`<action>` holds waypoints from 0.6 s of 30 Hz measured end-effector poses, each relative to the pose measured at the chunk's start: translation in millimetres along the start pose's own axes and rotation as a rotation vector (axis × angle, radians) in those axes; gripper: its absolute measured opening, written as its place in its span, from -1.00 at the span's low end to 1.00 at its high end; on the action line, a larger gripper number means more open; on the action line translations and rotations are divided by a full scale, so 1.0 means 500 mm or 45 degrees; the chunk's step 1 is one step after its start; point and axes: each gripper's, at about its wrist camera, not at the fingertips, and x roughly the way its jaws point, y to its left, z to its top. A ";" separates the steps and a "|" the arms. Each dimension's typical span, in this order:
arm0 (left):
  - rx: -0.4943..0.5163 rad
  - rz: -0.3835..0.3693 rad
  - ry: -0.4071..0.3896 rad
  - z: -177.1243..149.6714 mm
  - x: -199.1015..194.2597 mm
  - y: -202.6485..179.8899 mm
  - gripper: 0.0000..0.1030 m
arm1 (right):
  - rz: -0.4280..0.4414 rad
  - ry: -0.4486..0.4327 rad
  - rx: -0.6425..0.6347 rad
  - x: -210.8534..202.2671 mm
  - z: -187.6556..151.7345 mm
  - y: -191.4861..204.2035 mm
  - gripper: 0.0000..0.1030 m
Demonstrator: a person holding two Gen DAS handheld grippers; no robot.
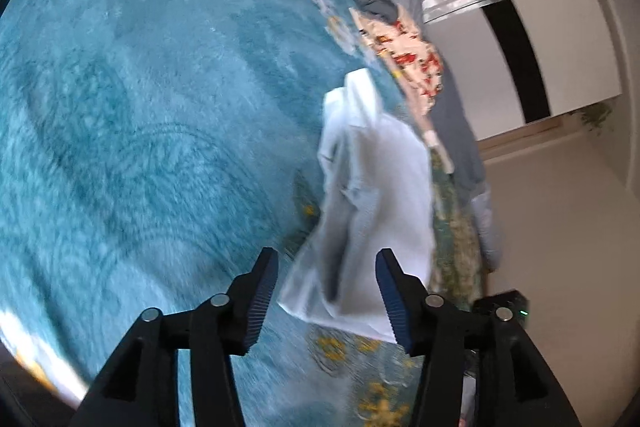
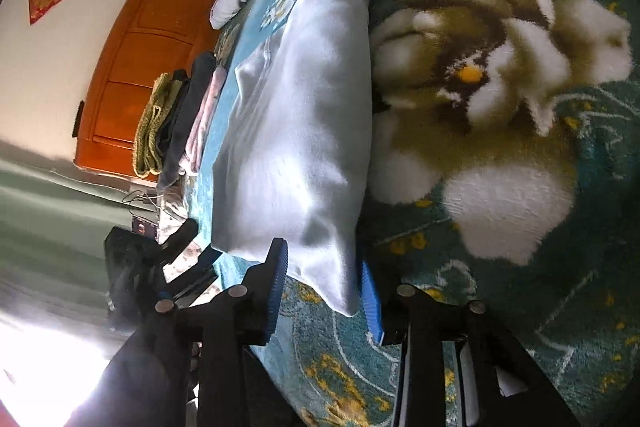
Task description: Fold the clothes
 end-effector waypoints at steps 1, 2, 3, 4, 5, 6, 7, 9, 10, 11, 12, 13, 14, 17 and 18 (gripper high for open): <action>-0.009 0.014 0.027 0.002 0.012 0.004 0.11 | 0.005 0.000 0.002 -0.001 -0.001 -0.001 -0.31; -0.016 0.016 0.047 -0.002 0.018 0.011 0.11 | 0.010 -0.001 0.005 -0.001 -0.001 -0.003 -0.31; -0.017 0.006 0.054 -0.006 0.022 0.012 0.12 | 0.016 -0.002 0.009 -0.001 -0.001 -0.005 -0.31; -0.017 -0.011 0.056 -0.010 0.023 0.012 0.14 | 0.022 -0.003 0.013 -0.001 -0.001 -0.006 -0.31; -0.021 -0.023 0.060 -0.012 0.024 0.014 0.15 | 0.027 -0.005 0.016 -0.001 -0.001 -0.007 -0.31; -0.032 -0.030 0.062 -0.013 0.023 0.016 0.15 | 0.029 -0.005 0.015 -0.002 -0.001 -0.007 -0.31; -0.042 -0.037 0.065 -0.014 0.022 0.019 0.10 | 0.029 -0.007 0.013 -0.004 0.000 -0.007 -0.31; -0.045 -0.019 0.065 -0.018 0.021 0.022 0.00 | 0.022 -0.017 -0.004 -0.009 0.000 -0.002 -0.25; -0.040 0.000 0.066 -0.020 0.022 0.021 -0.23 | 0.019 -0.026 -0.014 -0.013 0.001 0.001 -0.23; -0.035 0.014 0.075 -0.022 0.025 0.019 -0.45 | 0.021 -0.034 -0.021 -0.018 0.003 0.003 -0.18; -0.038 0.010 0.088 -0.026 0.030 0.019 -0.53 | 0.028 -0.040 -0.023 -0.023 0.005 0.003 -0.15; -0.045 0.002 0.092 -0.031 0.031 0.020 -0.64 | 0.034 -0.045 -0.022 -0.027 0.007 0.003 -0.14; -0.050 -0.002 0.088 -0.036 0.030 0.021 -0.74 | 0.034 -0.050 -0.015 -0.030 0.008 0.000 -0.14; -0.071 -0.028 0.080 -0.048 0.026 0.021 -0.82 | 0.037 -0.067 0.014 -0.042 0.006 -0.015 -0.14; -0.079 -0.040 0.080 -0.053 0.023 0.021 -0.82 | 0.037 -0.075 0.024 -0.048 0.005 -0.021 -0.14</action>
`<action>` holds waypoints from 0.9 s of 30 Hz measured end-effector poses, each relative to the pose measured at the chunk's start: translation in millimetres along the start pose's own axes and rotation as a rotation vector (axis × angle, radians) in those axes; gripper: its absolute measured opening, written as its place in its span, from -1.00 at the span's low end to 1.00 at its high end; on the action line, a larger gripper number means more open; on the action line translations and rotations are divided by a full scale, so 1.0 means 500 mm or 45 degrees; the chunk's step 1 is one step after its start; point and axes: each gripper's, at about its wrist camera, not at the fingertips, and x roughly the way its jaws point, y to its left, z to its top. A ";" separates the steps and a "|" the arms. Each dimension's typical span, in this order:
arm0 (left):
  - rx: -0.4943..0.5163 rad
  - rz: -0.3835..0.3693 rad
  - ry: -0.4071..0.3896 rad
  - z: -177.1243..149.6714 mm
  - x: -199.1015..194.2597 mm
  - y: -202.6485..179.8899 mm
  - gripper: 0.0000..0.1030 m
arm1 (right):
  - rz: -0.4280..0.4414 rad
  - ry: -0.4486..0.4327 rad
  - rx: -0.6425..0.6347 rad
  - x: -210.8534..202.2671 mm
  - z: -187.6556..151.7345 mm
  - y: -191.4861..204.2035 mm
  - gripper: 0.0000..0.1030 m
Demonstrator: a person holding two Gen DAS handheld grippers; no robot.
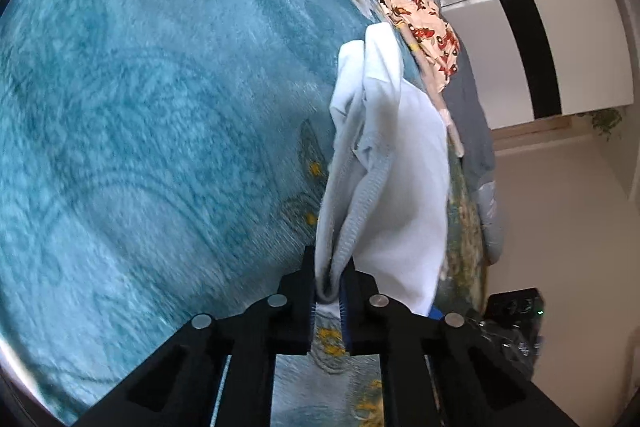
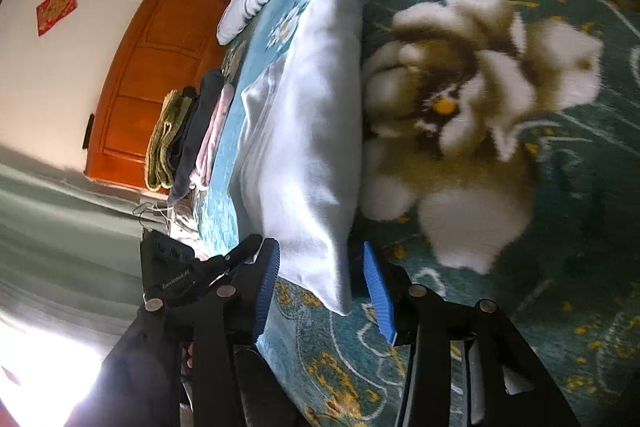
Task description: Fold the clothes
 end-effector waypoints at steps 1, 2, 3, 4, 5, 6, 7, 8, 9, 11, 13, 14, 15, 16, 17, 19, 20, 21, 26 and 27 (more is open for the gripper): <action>-0.002 -0.008 0.000 -0.004 -0.004 -0.001 -0.83 | -0.001 -0.009 0.008 -0.007 0.000 -0.005 -0.14; -0.003 -0.017 -0.001 -0.009 -0.009 -0.003 -0.83 | 0.001 -0.020 0.019 -0.015 -0.001 -0.010 -0.14; -0.003 -0.030 -0.003 -0.012 -0.016 -0.005 -0.83 | 0.002 -0.027 0.028 -0.022 -0.002 -0.014 -0.14; -0.008 -0.045 -0.004 -0.016 -0.023 -0.007 -0.84 | 0.006 -0.025 0.031 -0.028 -0.005 -0.016 -0.14; -0.017 -0.059 -0.002 -0.019 -0.027 -0.011 -0.84 | 0.010 -0.023 0.035 -0.033 -0.008 -0.019 -0.14; -0.022 -0.072 0.002 -0.021 -0.029 -0.017 -0.84 | 0.012 -0.019 0.034 -0.038 -0.012 -0.020 -0.14; -0.021 -0.080 0.006 -0.023 -0.029 -0.023 -0.84 | 0.013 -0.008 0.027 -0.039 -0.019 -0.018 -0.14; -0.021 -0.081 0.013 -0.026 -0.026 -0.029 -0.84 | 0.012 0.005 0.022 -0.039 -0.027 -0.017 -0.13; -0.021 -0.083 0.021 -0.029 -0.023 -0.034 -0.84 | 0.011 0.017 0.019 -0.038 -0.036 -0.016 -0.09; -0.045 -0.112 0.033 -0.036 -0.022 -0.038 -0.84 | 0.018 0.036 0.032 -0.029 -0.053 -0.016 -0.06; -0.062 -0.146 0.037 -0.041 -0.027 -0.044 -0.84 | 0.054 0.063 0.058 -0.013 -0.070 -0.014 -0.05; -0.059 -0.157 0.038 -0.042 -0.029 -0.050 -0.84 | 0.073 0.076 0.066 -0.003 -0.078 -0.009 -0.04; -0.057 -0.169 0.040 -0.043 -0.031 -0.055 -0.84 | 0.087 0.080 0.064 0.005 -0.084 -0.005 0.01; -0.058 -0.183 0.045 -0.044 -0.032 -0.058 -0.84 | 0.103 0.082 0.064 0.013 -0.089 0.000 0.04; -0.057 -0.195 0.047 -0.043 -0.034 -0.062 -0.84 | 0.128 0.078 0.068 0.021 -0.092 0.005 0.12; -0.062 -0.214 0.044 -0.039 -0.037 -0.069 -0.84 | 0.178 0.062 0.101 0.033 -0.095 0.009 0.21; -0.065 -0.223 0.042 -0.037 -0.038 -0.072 -0.84 | 0.206 0.053 0.126 0.038 -0.096 0.008 0.21; -0.069 -0.235 0.041 -0.036 -0.039 -0.074 -0.84 | 0.243 0.044 0.157 0.042 -0.096 0.007 0.23; -0.082 -0.279 0.053 -0.032 -0.025 -0.083 -0.84 | 0.383 -0.033 0.335 0.055 -0.092 -0.010 0.46; -0.081 -0.280 0.054 -0.032 -0.021 -0.087 -0.84 | 0.403 -0.044 0.371 0.060 -0.091 -0.013 0.46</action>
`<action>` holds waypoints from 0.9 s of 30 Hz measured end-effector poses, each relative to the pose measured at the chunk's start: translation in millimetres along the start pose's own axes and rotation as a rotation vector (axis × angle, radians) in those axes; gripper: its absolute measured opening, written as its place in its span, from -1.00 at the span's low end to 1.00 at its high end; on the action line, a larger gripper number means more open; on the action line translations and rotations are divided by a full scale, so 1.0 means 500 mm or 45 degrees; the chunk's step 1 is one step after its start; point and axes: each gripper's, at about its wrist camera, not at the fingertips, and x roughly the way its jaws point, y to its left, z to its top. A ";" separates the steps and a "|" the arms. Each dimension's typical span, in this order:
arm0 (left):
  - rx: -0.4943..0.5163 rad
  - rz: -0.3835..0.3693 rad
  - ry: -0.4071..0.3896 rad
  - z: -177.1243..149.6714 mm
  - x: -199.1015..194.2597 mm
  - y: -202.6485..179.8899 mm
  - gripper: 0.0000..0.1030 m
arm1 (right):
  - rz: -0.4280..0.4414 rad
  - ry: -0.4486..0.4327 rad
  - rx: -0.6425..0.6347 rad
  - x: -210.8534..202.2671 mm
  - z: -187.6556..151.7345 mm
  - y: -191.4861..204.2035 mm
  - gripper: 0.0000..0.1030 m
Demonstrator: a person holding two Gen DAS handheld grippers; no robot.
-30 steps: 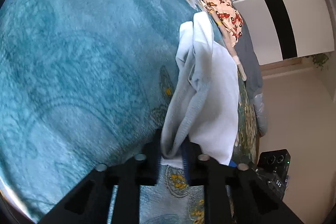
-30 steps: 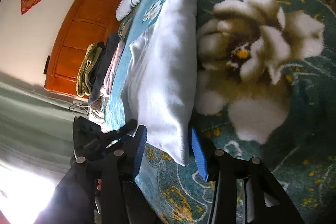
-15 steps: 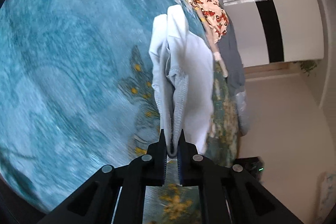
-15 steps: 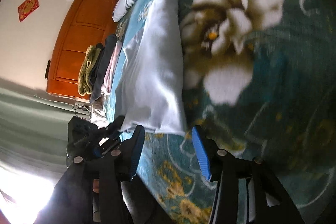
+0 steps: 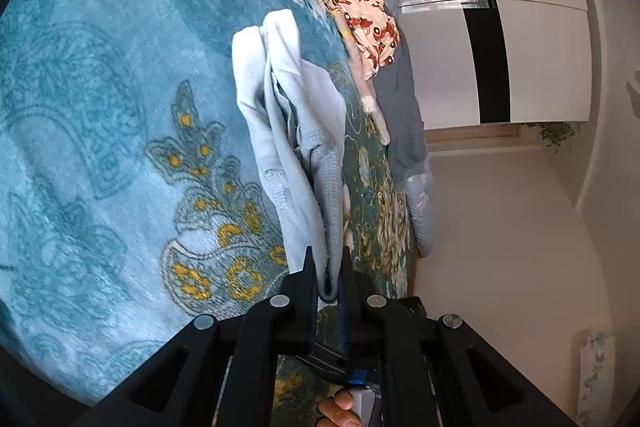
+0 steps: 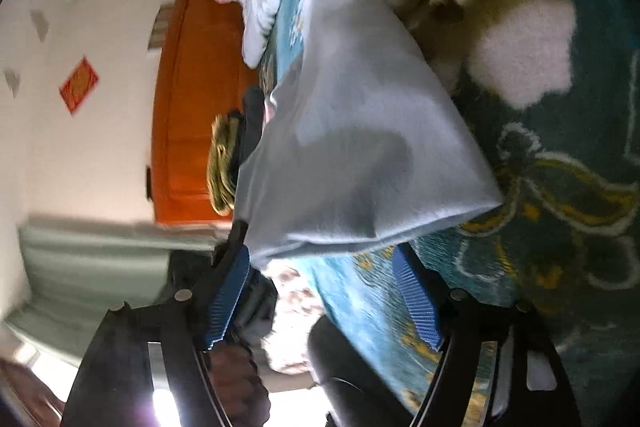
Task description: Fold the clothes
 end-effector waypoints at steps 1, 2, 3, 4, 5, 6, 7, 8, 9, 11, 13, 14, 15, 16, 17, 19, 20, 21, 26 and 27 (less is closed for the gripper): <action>0.001 -0.001 0.002 0.000 0.004 -0.002 -0.84 | 0.021 -0.013 0.033 0.004 0.002 -0.004 0.46; 0.001 0.000 0.002 0.000 0.006 -0.001 -0.84 | 0.039 -0.031 0.066 0.006 0.003 -0.007 0.46; -0.005 -0.001 0.001 -0.001 0.006 0.001 -0.84 | 0.051 -0.057 0.097 0.006 0.004 -0.010 0.46; -0.008 -0.003 0.000 -0.002 0.005 0.002 -0.84 | 0.063 -0.085 0.126 0.006 0.005 -0.013 0.46; -0.011 -0.004 0.000 -0.002 0.005 0.003 -0.84 | 0.075 -0.113 0.151 0.006 0.009 -0.016 0.46; -0.011 -0.002 0.001 -0.004 0.006 0.003 -0.84 | 0.084 -0.137 0.170 0.005 0.013 -0.019 0.45; -0.008 -0.003 0.004 -0.006 0.008 0.002 -0.84 | 0.080 -0.150 0.176 0.006 0.015 -0.019 0.44; -0.004 -0.005 0.009 -0.008 0.011 0.001 -0.84 | 0.059 -0.157 0.174 0.008 0.017 -0.018 0.33; -0.001 -0.006 0.015 -0.010 0.015 0.000 -0.84 | 0.025 -0.164 0.164 0.011 0.018 -0.013 0.10; 0.010 0.000 0.031 -0.014 0.025 -0.002 -0.84 | -0.071 -0.168 0.138 0.013 0.025 -0.008 -0.42; 0.026 0.016 0.054 -0.018 0.036 -0.001 -0.84 | -0.108 -0.181 0.130 0.009 0.034 -0.007 -0.62; 0.026 0.016 0.075 -0.018 0.043 0.002 -0.84 | -0.115 -0.188 0.123 0.007 0.038 -0.005 -0.76; 0.026 0.018 0.094 -0.019 0.050 0.004 -0.84 | -0.136 -0.195 0.101 0.000 0.043 0.000 -0.78; 0.029 0.024 0.111 -0.020 0.056 0.006 -0.80 | -0.157 -0.202 0.075 -0.007 0.048 0.006 -0.79; 0.036 0.031 0.127 -0.021 0.062 0.007 -0.75 | -0.177 -0.210 0.039 -0.013 0.051 0.017 -0.81; 0.076 0.042 0.151 -0.025 0.068 0.004 -0.66 | -0.210 -0.218 -0.035 -0.021 0.062 0.037 -0.82; 0.094 0.046 0.160 -0.026 0.068 0.002 -0.51 | -0.224 -0.212 -0.065 -0.025 0.067 0.042 -0.83; 0.111 0.053 0.164 -0.026 0.067 0.000 -0.40 | -0.238 -0.205 -0.096 -0.028 0.072 0.047 -0.83; 0.152 0.091 0.120 0.000 0.049 -0.005 0.07 | -0.327 -0.191 -0.236 -0.070 0.112 0.072 -0.85; 0.153 0.099 0.108 0.009 0.046 -0.004 0.11 | -0.353 -0.190 -0.268 -0.081 0.124 0.078 -0.85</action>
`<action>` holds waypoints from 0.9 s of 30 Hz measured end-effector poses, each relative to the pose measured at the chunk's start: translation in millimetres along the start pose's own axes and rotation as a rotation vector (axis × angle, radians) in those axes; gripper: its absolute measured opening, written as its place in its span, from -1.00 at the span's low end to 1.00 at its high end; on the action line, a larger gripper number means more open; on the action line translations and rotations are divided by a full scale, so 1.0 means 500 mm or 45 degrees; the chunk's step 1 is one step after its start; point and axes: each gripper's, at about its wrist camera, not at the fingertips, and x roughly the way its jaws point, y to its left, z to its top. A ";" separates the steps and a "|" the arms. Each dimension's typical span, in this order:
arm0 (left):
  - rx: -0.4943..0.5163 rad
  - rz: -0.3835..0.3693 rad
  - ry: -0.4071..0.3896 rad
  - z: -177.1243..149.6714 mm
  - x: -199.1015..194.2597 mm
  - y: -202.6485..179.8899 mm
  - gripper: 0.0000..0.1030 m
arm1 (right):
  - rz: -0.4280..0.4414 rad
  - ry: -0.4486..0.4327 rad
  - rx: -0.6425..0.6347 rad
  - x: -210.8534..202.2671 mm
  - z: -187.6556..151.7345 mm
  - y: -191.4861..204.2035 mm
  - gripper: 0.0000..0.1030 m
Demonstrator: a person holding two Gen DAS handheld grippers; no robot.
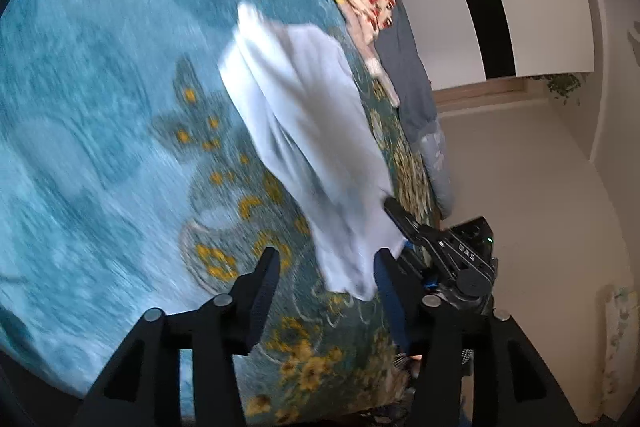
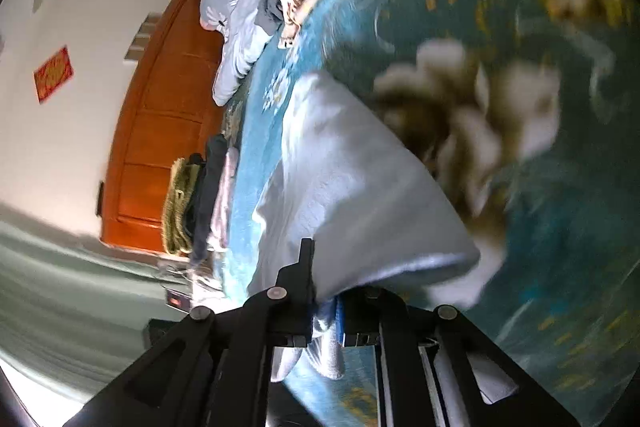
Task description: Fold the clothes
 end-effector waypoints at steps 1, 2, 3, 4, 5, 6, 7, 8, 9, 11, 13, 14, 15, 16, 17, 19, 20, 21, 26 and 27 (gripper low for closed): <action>-0.003 0.010 -0.010 0.012 -0.002 0.005 0.17 | -0.027 0.000 -0.034 -0.008 0.018 0.002 -0.85; -0.009 0.016 -0.015 0.026 0.001 0.008 0.18 | -0.053 0.000 -0.069 -0.017 0.037 0.002 -0.86; -0.023 0.018 -0.013 0.044 0.008 0.012 0.18 | -0.074 0.001 -0.103 -0.027 0.058 -0.002 -0.86; -0.039 0.015 -0.010 0.063 0.017 0.017 0.18 | -0.090 0.003 -0.133 -0.038 0.077 -0.012 -0.86; -0.045 0.020 -0.009 0.077 0.022 0.019 0.18 | -0.107 0.004 -0.159 -0.049 0.098 -0.024 -0.86; -0.047 0.039 -0.016 0.096 0.031 0.019 0.18 | -0.125 0.003 -0.175 -0.057 0.121 -0.037 -0.86; -0.049 0.058 -0.023 0.115 0.040 0.018 0.18 | -0.131 0.006 -0.178 -0.063 0.138 -0.051 -0.86; -0.045 0.079 -0.032 0.134 0.048 0.016 0.18 | -0.133 0.010 -0.171 -0.065 0.148 -0.062 -0.86; -0.027 0.105 -0.046 0.154 0.055 0.012 0.18 | -0.132 0.017 -0.166 -0.064 0.157 -0.069 -0.86; 0.009 0.157 -0.075 0.194 0.068 0.002 0.18 | -0.135 0.022 -0.196 -0.062 0.166 -0.069 -0.86; 0.027 0.179 -0.094 0.230 0.086 0.001 0.19 | -0.126 0.015 -0.222 -0.065 0.174 -0.068 -0.86; 0.030 0.180 -0.095 0.246 0.098 0.002 0.20 | -0.112 0.014 -0.215 -0.065 0.177 -0.071 -0.86; 0.029 0.167 -0.082 0.258 0.115 0.002 0.20 | -0.105 0.015 -0.207 -0.064 0.179 -0.073 -0.86; 0.024 0.140 -0.060 0.268 0.135 0.005 0.20 | -0.106 0.021 -0.204 -0.060 0.180 -0.073 -0.86; 0.018 0.113 -0.037 0.277 0.154 0.007 0.20 | -0.106 0.027 -0.203 -0.057 0.181 -0.074 -0.86; 0.011 0.072 0.013 0.285 0.191 0.011 0.20 | -0.105 0.036 -0.205 -0.053 0.181 -0.076 -0.86; 0.014 0.062 0.034 0.287 0.206 0.012 0.20 | -0.102 0.039 -0.205 -0.053 0.182 -0.077 -0.86; 0.019 0.039 0.037 0.288 0.211 0.011 0.20 | -0.093 0.042 -0.201 -0.054 0.182 -0.079 -0.86; 0.032 -0.039 0.082 0.296 0.245 0.002 0.15 | -0.081 0.049 -0.203 -0.051 0.184 -0.079 -0.86; 0.039 -0.034 0.091 0.296 0.252 -0.001 0.13 | -0.078 0.049 -0.203 -0.050 0.184 -0.080 -0.86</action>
